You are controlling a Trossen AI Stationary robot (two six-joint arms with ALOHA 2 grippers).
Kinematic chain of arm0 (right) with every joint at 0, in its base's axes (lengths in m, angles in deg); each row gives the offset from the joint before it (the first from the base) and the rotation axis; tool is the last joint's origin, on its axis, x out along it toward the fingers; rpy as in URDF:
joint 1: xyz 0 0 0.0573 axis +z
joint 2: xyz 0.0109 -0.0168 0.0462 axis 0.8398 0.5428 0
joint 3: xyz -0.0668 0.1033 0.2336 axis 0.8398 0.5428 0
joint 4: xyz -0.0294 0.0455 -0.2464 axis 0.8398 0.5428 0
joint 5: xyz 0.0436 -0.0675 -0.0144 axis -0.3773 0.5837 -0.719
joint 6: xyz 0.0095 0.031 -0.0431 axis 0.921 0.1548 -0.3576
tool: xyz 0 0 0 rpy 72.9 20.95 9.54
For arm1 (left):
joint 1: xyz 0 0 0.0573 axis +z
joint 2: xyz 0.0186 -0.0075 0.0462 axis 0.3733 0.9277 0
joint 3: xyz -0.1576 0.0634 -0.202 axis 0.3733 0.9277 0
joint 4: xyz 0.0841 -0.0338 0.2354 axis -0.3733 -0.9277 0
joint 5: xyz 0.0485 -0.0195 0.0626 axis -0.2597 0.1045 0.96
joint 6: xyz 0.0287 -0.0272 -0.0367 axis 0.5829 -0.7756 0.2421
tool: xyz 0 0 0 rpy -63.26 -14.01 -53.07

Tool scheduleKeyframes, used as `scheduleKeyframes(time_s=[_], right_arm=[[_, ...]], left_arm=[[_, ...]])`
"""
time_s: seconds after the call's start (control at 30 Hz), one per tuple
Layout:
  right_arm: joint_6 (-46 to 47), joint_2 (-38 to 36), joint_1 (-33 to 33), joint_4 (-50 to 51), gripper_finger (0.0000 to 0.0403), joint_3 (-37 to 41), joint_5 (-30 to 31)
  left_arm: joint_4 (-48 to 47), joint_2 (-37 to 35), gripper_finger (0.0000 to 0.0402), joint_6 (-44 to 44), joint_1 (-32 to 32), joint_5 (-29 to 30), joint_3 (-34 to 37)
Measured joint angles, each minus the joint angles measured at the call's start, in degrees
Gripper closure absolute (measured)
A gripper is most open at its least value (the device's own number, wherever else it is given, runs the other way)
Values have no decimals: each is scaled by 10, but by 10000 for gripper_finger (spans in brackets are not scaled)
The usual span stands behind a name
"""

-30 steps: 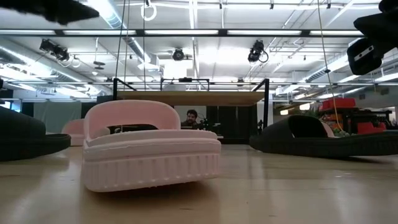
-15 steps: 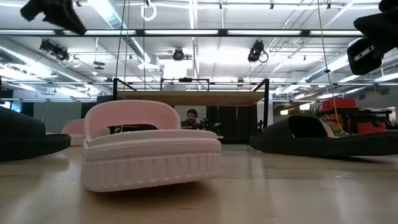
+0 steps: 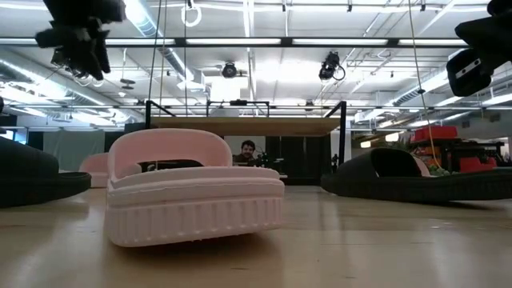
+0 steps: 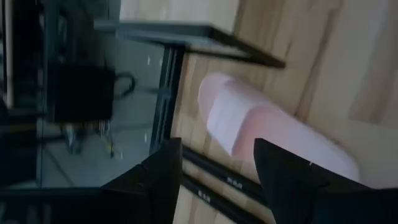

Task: Pick and place slides into the shelf
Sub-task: Put the top left pink slide on the shelf

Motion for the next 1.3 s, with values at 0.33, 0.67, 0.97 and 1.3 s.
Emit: scheduleKeyframes(time_s=[0.33, 0.67, 0.97, 1.3], right_arm=[[0, 0, 0, 0, 389, 0, 0], [0, 0, 0, 0, 389, 0, 0], [0, 0, 0, 0, 389, 0, 0], [0, 0, 0, 0, 389, 0, 0]], left_arm=[[62, 103, 208, 152, 165, -132, 0], [97, 202, 212, 239, 268, -132, 0], [108, 269, 214, 223, 300, -140, 0], [142, 310, 218, 175, 299, -158, -2]])
